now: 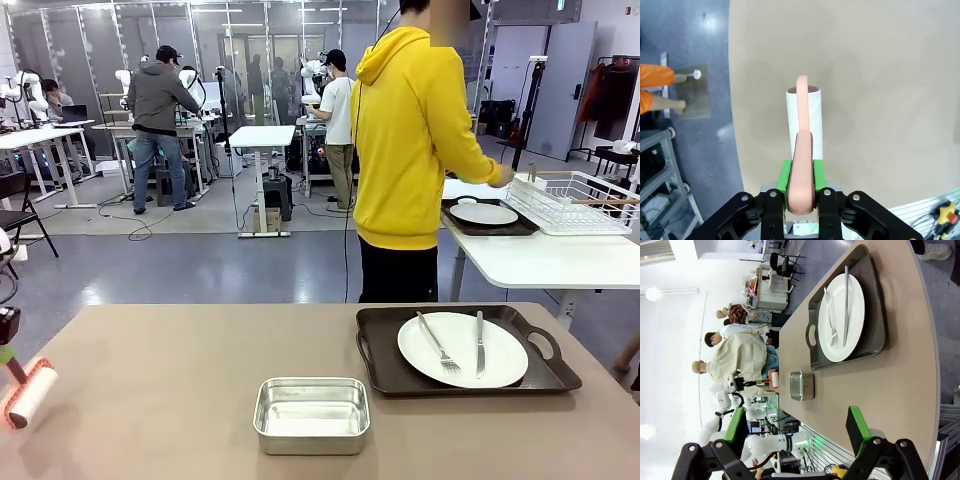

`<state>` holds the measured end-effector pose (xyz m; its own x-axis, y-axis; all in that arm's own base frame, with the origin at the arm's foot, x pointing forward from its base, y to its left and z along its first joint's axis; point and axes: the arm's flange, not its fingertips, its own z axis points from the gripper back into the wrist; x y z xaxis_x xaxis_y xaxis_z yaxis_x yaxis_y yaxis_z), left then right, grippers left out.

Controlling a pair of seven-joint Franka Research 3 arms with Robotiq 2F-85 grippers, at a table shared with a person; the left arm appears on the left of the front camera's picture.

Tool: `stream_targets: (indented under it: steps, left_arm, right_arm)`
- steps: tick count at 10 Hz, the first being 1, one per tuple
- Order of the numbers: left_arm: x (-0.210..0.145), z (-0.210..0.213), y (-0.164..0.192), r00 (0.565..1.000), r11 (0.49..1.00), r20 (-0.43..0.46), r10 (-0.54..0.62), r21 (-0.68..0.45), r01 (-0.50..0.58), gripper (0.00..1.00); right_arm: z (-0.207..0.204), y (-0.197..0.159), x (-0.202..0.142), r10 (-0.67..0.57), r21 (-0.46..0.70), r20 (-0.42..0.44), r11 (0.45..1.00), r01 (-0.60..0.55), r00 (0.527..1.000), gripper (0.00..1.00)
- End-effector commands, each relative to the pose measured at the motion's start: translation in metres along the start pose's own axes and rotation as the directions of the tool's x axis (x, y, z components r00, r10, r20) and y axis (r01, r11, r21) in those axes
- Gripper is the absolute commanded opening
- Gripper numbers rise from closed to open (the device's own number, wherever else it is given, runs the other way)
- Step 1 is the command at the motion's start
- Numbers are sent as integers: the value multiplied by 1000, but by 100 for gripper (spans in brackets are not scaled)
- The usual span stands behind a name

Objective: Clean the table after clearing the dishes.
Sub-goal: When the left (or right) Handle tray is removed, use the left hand (or right hand) to clean the left (or right) side of the table with the Lint Roller.

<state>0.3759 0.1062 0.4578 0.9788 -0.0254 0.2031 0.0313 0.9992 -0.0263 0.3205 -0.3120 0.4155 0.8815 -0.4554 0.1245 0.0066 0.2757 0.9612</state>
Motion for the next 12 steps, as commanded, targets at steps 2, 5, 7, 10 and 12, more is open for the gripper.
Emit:
stream_targets:
  steps: [2, 5, 7, 10, 12]
  left_arm:
    - [5, 77, -38, 990, 994, 88, -106, -27, 109, 21]
    - [30, 117, -84, 968, 974, 105, -228, 37, 225, 21]
    - [44, 116, -100, 958, 962, 94, -271, 54, 267, 21]
    - [35, 118, -105, 958, 966, 119, -259, 36, 257, 21]
    - [35, 118, -105, 958, 966, 119, -259, 36, 257, 21]
  right_arm:
    - [1, 3, -1, 6, 3, 1, 1000, -6, 1000, 100]
    - [1, 3, -1, 6, 3, 1, 1000, -6, 1000, 100]
    - [1, 3, -1, 6, 3, 1, 1000, -6, 1000, 100]
    - [1, 3, -1, 6, 3, 1, 1000, -6, 1000, 100]
    - [1, 3, -1, 6, 3, 1, 1000, -6, 1000, 100]
